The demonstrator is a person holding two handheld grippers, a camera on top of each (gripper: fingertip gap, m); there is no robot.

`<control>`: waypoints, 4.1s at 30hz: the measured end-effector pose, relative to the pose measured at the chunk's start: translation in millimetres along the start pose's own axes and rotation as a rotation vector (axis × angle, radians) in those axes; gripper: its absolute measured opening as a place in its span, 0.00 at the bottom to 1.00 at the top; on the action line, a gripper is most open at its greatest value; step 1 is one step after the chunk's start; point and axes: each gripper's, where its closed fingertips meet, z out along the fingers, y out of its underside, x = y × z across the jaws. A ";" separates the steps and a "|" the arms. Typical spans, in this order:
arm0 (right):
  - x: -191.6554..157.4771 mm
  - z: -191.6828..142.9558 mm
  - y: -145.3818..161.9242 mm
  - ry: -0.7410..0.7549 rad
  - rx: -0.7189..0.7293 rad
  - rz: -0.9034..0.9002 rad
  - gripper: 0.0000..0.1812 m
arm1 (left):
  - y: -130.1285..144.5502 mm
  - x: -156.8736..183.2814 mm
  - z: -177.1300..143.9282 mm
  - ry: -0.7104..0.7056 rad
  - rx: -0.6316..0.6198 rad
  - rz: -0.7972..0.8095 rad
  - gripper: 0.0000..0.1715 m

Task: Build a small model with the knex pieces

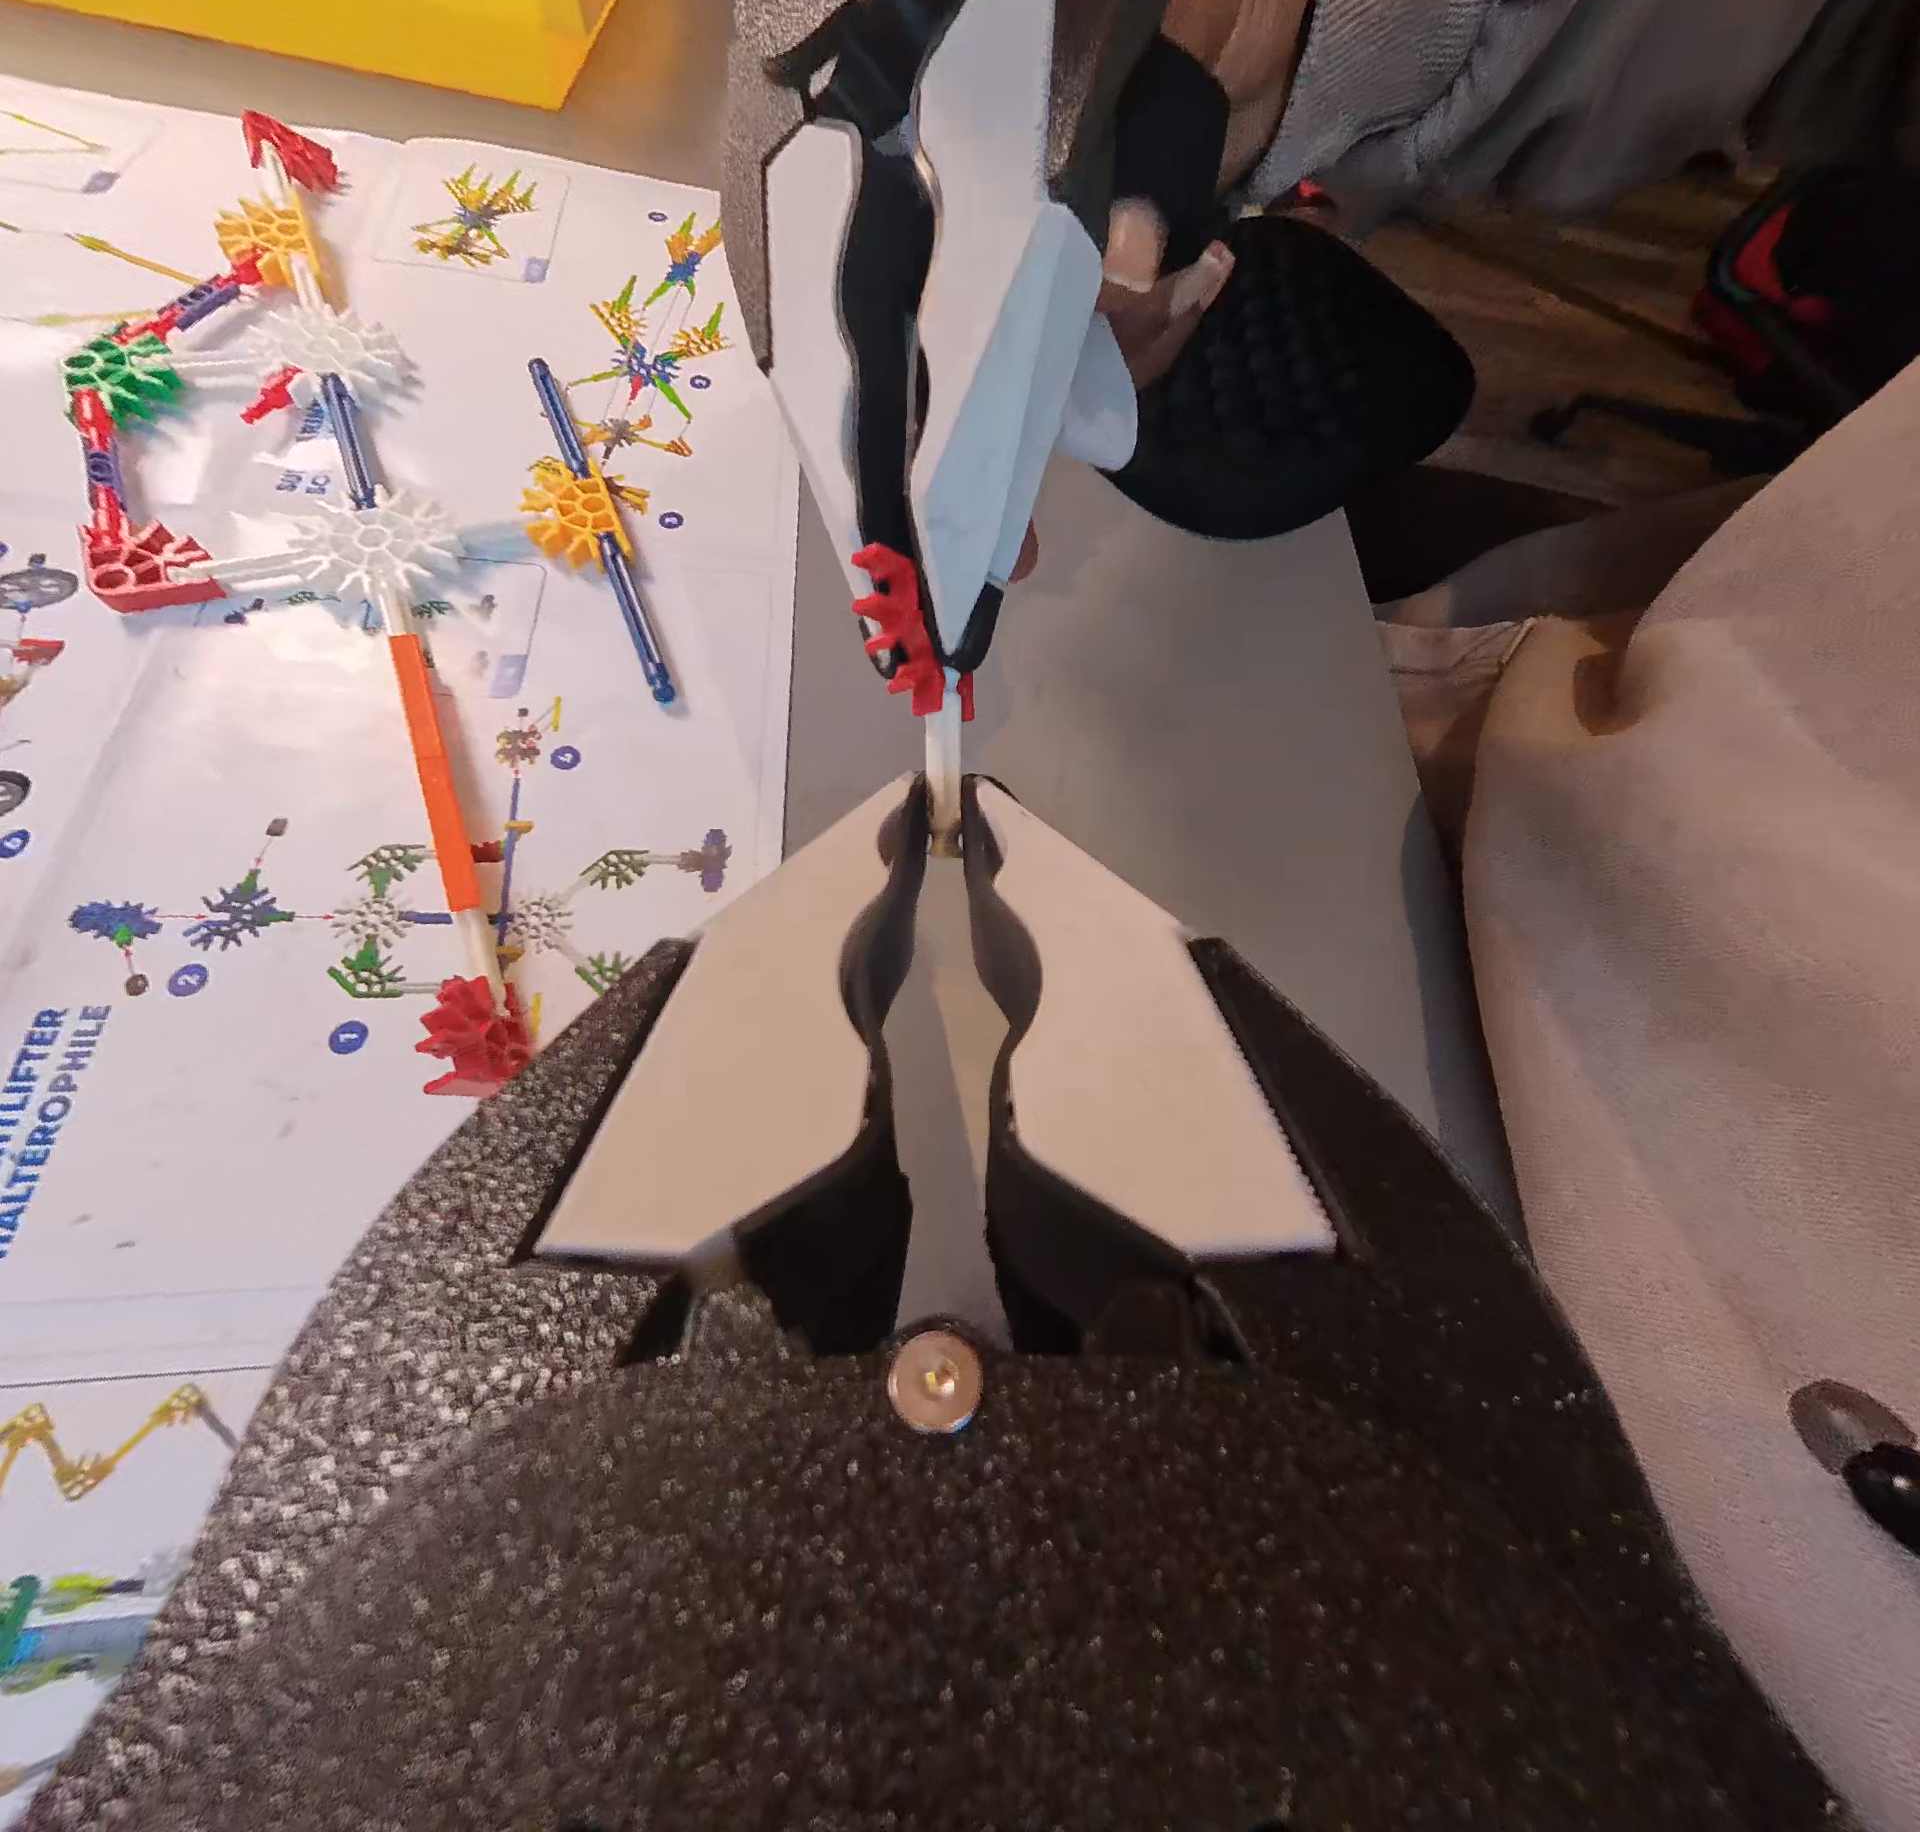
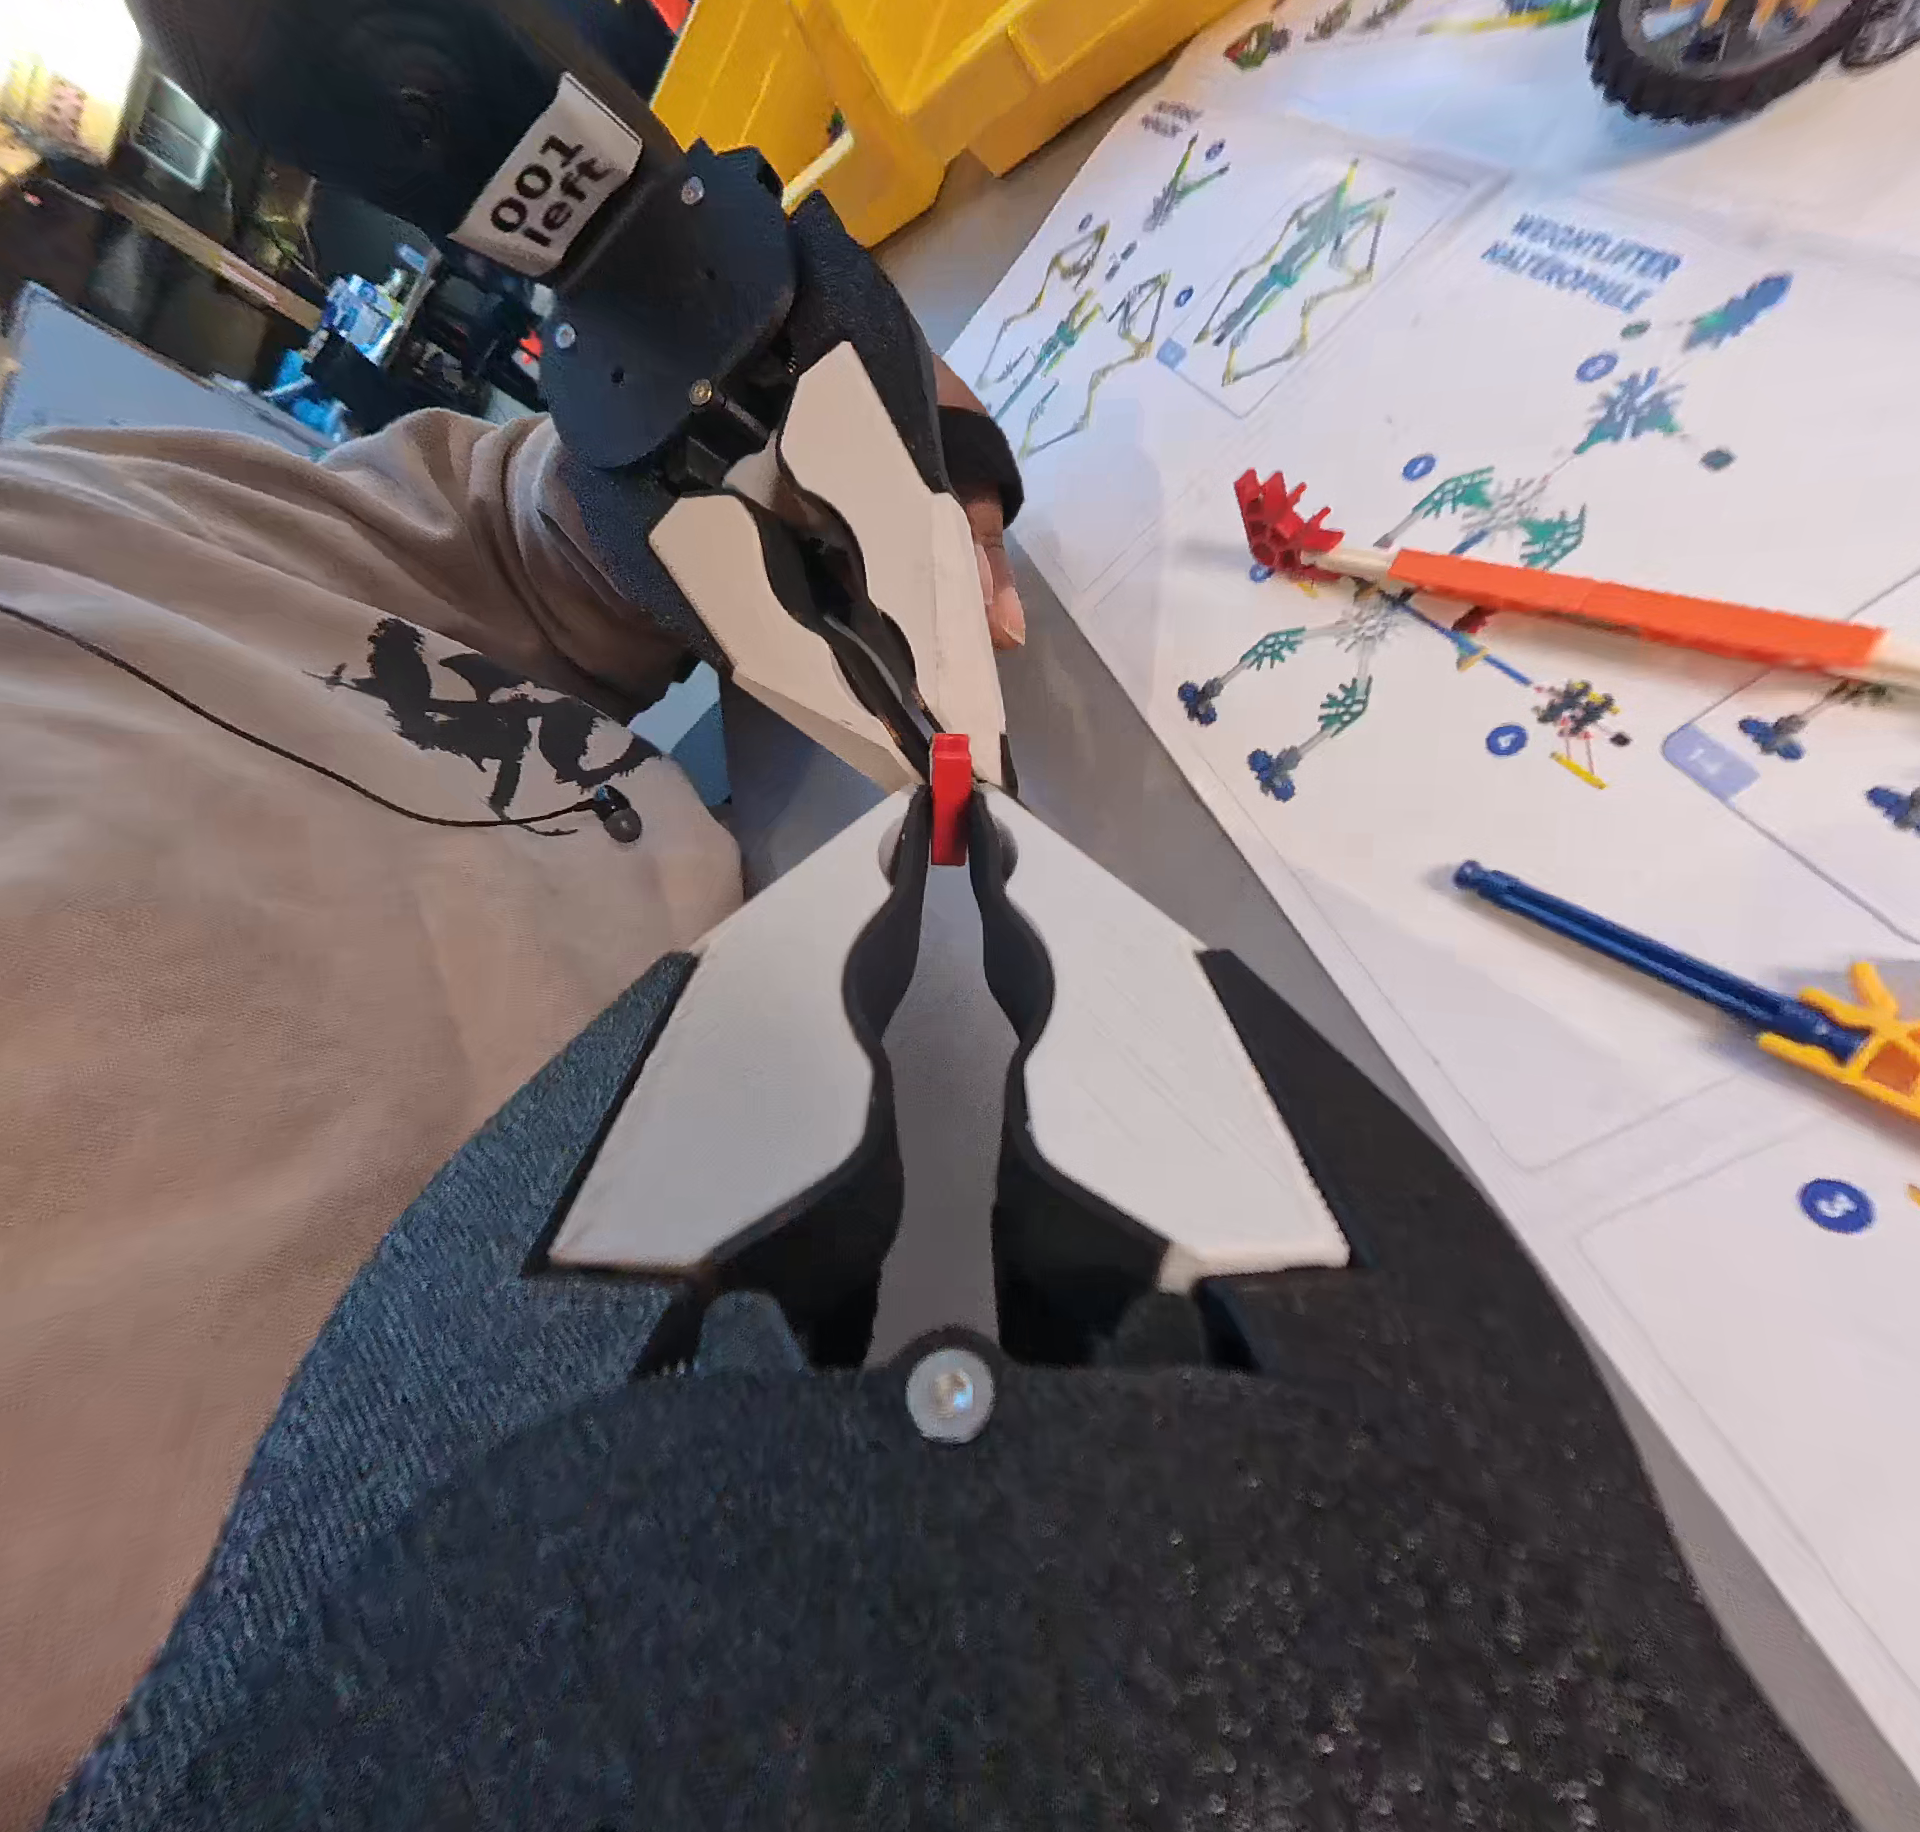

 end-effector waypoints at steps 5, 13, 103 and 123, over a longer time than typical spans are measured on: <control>7.3 1.5 4.8 -0.033 -0.086 0.126 0.02 | 6.7 1.1 5.4 0.041 -0.021 -0.165 0.02; 16.6 3.6 7.0 -0.022 -0.190 0.229 0.03 | 11.9 -0.1 9.8 0.043 -0.038 -0.228 0.02; -12.0 3.4 -43.1 -0.124 0.369 0.030 0.02 | -35.0 -1.9 -10.5 0.263 0.281 -0.501 0.03; -25.0 5.8 -46.0 -0.065 0.360 -0.170 0.02 | -43.5 4.5 -24.9 0.339 0.326 -0.456 0.02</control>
